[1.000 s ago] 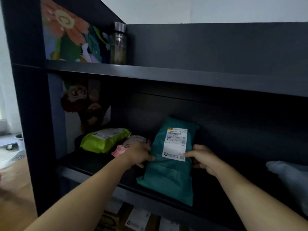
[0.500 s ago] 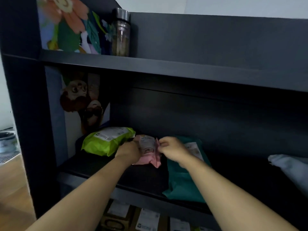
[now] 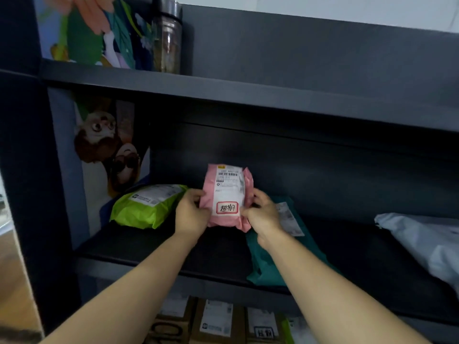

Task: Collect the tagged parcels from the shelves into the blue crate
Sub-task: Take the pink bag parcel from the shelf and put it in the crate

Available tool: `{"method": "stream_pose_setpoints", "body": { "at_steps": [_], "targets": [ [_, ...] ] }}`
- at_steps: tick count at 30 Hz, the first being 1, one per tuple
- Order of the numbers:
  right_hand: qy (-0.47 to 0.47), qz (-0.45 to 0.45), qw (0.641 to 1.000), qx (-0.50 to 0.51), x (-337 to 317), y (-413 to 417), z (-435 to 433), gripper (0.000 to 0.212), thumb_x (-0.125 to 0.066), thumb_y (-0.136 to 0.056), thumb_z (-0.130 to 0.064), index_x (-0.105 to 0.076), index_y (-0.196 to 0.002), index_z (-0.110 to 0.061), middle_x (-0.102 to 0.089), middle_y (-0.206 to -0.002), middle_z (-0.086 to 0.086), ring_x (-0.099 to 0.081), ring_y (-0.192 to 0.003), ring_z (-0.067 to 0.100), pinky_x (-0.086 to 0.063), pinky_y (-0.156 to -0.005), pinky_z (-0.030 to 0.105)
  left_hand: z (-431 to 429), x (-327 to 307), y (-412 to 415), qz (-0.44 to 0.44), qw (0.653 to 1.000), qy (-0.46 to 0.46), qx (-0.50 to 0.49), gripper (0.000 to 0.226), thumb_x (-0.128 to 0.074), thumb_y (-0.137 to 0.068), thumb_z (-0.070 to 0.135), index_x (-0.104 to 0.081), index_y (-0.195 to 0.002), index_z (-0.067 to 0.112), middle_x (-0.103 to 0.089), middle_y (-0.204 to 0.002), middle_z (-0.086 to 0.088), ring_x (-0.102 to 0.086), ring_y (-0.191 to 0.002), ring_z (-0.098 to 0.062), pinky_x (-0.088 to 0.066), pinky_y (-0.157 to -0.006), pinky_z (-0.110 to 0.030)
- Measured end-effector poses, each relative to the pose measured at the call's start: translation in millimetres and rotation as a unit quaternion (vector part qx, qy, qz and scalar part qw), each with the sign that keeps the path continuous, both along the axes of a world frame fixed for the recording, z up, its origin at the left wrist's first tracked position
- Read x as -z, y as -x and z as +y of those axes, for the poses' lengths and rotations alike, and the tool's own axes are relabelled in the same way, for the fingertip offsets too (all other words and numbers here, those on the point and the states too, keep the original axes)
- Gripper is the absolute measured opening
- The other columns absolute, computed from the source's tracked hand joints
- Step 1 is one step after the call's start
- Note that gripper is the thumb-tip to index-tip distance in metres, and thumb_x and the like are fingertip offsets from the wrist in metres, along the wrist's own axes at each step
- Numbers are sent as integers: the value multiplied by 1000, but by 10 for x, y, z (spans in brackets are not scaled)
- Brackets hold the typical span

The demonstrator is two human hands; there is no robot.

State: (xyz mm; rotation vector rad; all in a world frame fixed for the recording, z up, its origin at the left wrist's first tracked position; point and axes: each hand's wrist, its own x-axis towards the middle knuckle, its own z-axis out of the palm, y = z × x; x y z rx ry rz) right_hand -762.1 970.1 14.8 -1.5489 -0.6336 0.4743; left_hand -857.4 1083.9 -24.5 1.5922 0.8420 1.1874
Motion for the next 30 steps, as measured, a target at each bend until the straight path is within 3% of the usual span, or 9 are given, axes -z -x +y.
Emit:
{"method": "stream_pose_setpoints", "body": {
  "at_steps": [3, 6, 9, 12, 16, 20, 25, 27, 30],
  "targets": [
    [-46, 37, 998, 23, -106, -42, -230, 68, -61, -86, 7, -36, -145, -16, -48, -142, 6, -54, -115, 16, -45, -85, 22, -147, -157, -71, -23, 999, -27, 15, 34, -60, -80, -13, -56, -98, 16, -61, -91, 1, -62, -89, -22, -57, -69, -36],
    [-64, 13, 998, 26, -230, -119, -547, 50, -59, -87, 9, -54, -132, -11, -61, -127, 1, -62, -94, 8, -50, -59, 10, -399, -314, -190, -25, 997, -62, 41, 30, -62, -80, -12, -60, -95, 13, -64, -91, -8, -64, -74, -23, -51, -47, -22],
    [-72, -20, 995, 68, -300, -272, -928, 50, -61, -87, 8, -55, -132, -11, -56, -137, 4, -58, -116, 13, -46, -55, 6, -739, -419, -385, -22, 993, -92, 69, 31, -62, -78, -13, -62, -91, 15, -66, -93, -16, -63, -69, -26, -53, -48, -24],
    [-85, -54, 990, 98, -340, -439, -1400, 47, -58, -88, 9, -56, -131, -9, -57, -136, 6, -58, -105, 10, -46, -52, 4, -1219, -505, -599, -26, 990, -95, 97, 33, -60, -78, -13, -63, -89, 18, -67, -94, -13, -67, -75, -28, -59, -60, -38],
    [-84, -65, 986, 128, -373, -683, -2181, 44, -55, -90, 7, -57, -130, -11, -61, -129, 1, -59, -93, 5, -47, -51, 7, -1969, -549, -882, -24, 988, -70, 139, 29, -56, -81, -15, -63, -90, 12, -64, -89, -14, -64, -60, -23, -52, -44, -23],
    [-65, -80, 980, 171, -271, -937, -2991, 40, -56, -93, 0, -57, -129, -17, -60, -119, -5, -59, -91, 4, -49, -56, 10, -2748, -477, -1195, -18, 984, -68, 166, 25, -66, -83, -2, -62, -85, 22, -67, -92, -12, -67, -80, -33, -60, -67, -43],
    [6, -83, 962, 259, -124, -1237, -4064, 38, -62, -91, -11, -55, -128, -10, -60, -126, 4, -56, -110, 18, -50, -91, 32, -3761, -338, -1549, -13, 976, -59, 207, 14, -69, -86, 8, -62, -90, 20, -66, -97, -6, -67, -84, -26, -60, -70, -42],
    [23, -53, 961, 272, -47, -1336, -4485, 29, -63, -90, -12, -59, -119, -10, -62, -123, 7, -59, -109, 22, -49, -95, 38, -4155, -267, -1684, -10, 972, -55, 230, 14, -68, -86, 8, -62, -92, 19, -65, -96, -4, -66, -81, -20, -60, -71, -39],
    [43, -45, 953, 297, 81, -1501, -5087, 36, -64, -87, -8, -61, -123, -5, -67, -115, 8, -64, -105, 24, -54, -88, 36, -4753, -175, -1873, -2, 963, -49, 264, 13, -67, -87, 7, -62, -94, 17, -65, -92, -3, -64, -76, -16, -59, -70, -37]
  ]
}}
